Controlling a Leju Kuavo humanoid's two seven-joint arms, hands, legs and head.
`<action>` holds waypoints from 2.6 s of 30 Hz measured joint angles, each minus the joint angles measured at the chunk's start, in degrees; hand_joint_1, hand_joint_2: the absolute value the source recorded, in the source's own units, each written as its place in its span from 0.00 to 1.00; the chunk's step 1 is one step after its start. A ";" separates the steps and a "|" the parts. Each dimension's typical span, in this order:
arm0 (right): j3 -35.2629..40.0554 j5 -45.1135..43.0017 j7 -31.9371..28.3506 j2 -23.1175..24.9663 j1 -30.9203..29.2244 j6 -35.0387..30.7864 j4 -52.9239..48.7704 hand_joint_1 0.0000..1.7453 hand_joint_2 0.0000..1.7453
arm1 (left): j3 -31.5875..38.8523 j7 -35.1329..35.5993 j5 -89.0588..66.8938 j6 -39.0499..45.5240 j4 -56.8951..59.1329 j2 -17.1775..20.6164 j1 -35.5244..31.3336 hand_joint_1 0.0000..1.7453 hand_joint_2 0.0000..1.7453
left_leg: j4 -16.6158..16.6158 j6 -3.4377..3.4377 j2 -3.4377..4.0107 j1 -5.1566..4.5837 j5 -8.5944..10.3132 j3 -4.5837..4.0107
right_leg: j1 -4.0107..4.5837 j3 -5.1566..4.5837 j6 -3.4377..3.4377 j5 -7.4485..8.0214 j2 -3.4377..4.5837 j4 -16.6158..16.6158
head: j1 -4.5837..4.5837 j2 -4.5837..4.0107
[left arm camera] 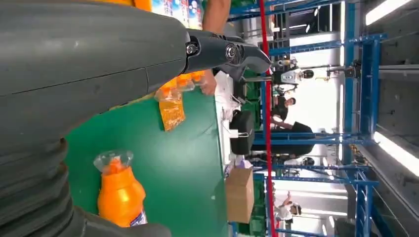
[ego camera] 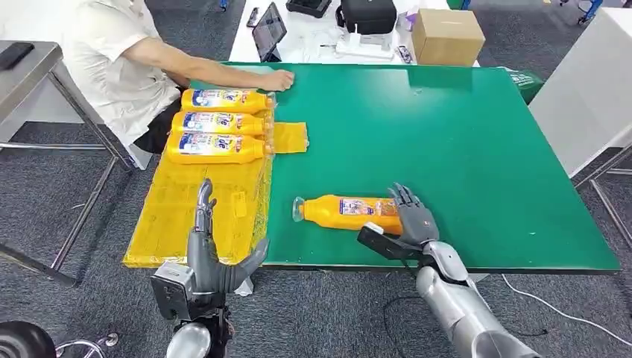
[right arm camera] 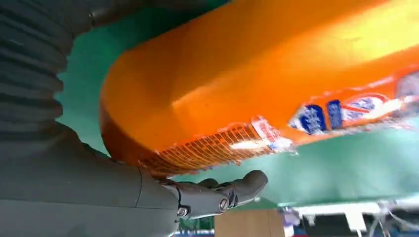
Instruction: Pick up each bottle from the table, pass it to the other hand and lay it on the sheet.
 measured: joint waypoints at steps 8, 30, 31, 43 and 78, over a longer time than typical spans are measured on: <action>1.86 0.61 1.11 -1.44 -2.68 3.56 2.73 1.00 1.00 | -0.20 0.22 0.31 -0.35 0.53 0.00 -0.28 0.00 1.00 | 0.00 -0.05 0.05 0.00 -0.11 0.55 | 0.01 0.01 -0.05 0.01 0.14 -0.06 | -0.02 0.00; 2.18 -4.05 -2.39 -2.32 -3.57 6.16 5.05 1.00 1.00 | -0.37 0.17 0.77 -1.00 1.31 -0.02 -0.84 0.00 1.00 | 0.00 0.00 0.02 0.00 -0.09 0.68 | 0.01 0.70 0.00 0.00 0.14 -0.12 | -0.02 0.00; 2.07 -5.27 -3.51 -2.27 -3.37 6.03 5.03 1.00 1.00 | -0.37 0.11 1.42 -1.07 1.31 -0.09 -0.83 0.00 1.00 | 0.00 0.00 0.02 0.00 -0.09 0.68 | 0.01 0.70 0.00 0.00 0.13 -0.11 | 0.00 0.00; -2.25 -25.25 -13.42 3.28 6.17 3.30 -7.59 1.00 1.00 | 2.14 5.42 30.82 -9.03 2.40 -2.60 0.96 0.00 1.00 | -0.01 0.00 -0.02 0.03 -0.04 0.02 | 0.05 0.13 -0.04 0.03 0.11 -0.05 | -0.04 0.00; 15.50 -35.32 -19.22 12.04 11.49 14.40 -24.92 1.00 1.00 | -1.22 10.91 36.77 -17.90 6.84 -1.57 -4.46 0.07 1.00 | -0.01 0.00 -0.03 0.04 -0.05 -0.39 | 0.06 -0.27 -0.05 0.01 0.09 -0.06 | -0.02 0.00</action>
